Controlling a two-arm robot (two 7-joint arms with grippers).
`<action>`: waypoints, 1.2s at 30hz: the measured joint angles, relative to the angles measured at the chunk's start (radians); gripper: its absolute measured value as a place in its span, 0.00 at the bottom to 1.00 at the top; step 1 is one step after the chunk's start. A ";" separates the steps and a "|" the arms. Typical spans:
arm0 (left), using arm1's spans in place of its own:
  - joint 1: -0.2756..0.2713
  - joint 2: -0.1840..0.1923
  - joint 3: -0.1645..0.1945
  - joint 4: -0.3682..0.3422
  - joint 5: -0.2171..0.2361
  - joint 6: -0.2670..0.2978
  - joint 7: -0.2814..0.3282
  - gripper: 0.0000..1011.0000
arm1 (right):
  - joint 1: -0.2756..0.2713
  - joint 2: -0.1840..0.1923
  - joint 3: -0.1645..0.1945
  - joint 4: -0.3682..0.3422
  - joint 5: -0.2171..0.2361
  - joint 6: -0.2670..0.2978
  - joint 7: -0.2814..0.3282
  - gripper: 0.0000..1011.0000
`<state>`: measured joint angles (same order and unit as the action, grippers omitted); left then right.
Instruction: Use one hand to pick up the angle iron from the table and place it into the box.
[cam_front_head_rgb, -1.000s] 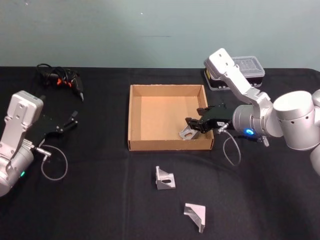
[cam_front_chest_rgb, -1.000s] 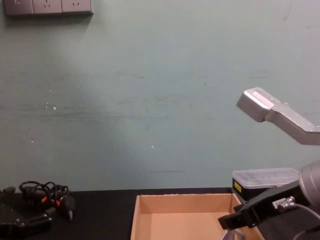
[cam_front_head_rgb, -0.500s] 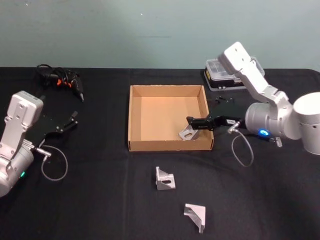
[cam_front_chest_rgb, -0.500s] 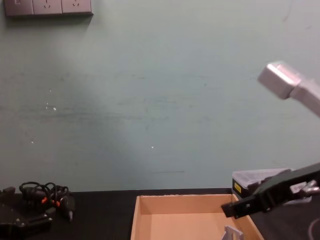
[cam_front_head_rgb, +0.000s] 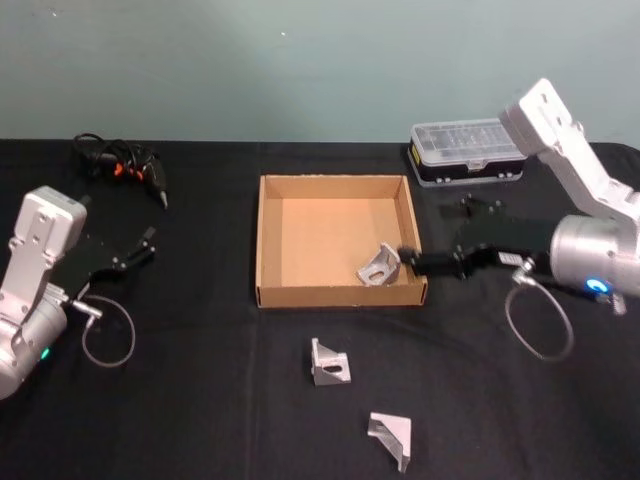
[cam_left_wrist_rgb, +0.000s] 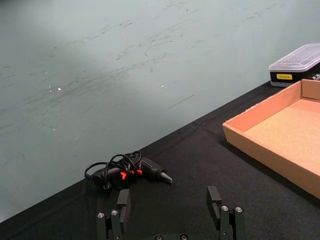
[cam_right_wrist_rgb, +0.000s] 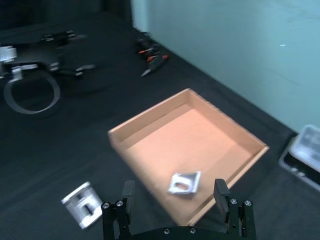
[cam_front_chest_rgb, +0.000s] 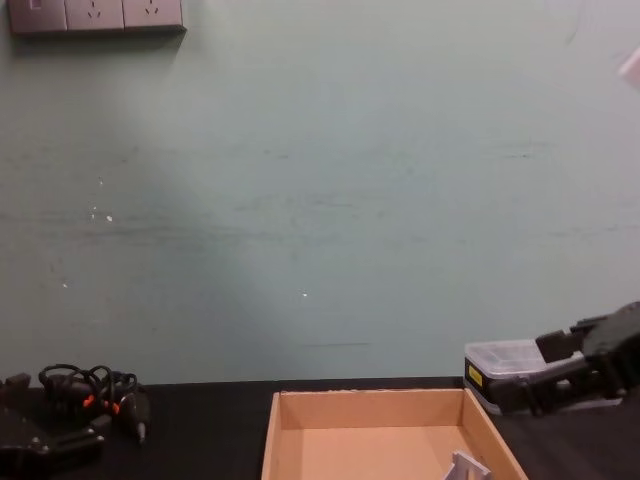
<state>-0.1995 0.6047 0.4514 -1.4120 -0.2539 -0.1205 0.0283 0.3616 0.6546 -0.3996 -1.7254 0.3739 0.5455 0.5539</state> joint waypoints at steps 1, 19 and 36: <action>0.000 0.000 0.000 0.000 0.000 0.000 0.000 0.99 | -0.005 0.011 0.001 -0.009 0.007 0.000 0.011 0.99; 0.000 0.000 0.000 0.000 0.000 0.000 0.000 0.99 | -0.007 0.216 -0.101 -0.092 0.083 -0.036 0.298 0.99; 0.000 0.000 0.000 0.000 0.000 0.000 0.000 0.99 | 0.039 0.281 -0.253 -0.088 0.019 -0.032 0.386 0.99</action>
<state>-0.1995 0.6047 0.4514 -1.4120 -0.2539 -0.1205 0.0283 0.4004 0.9361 -0.6528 -1.8132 0.3927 0.5136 0.9398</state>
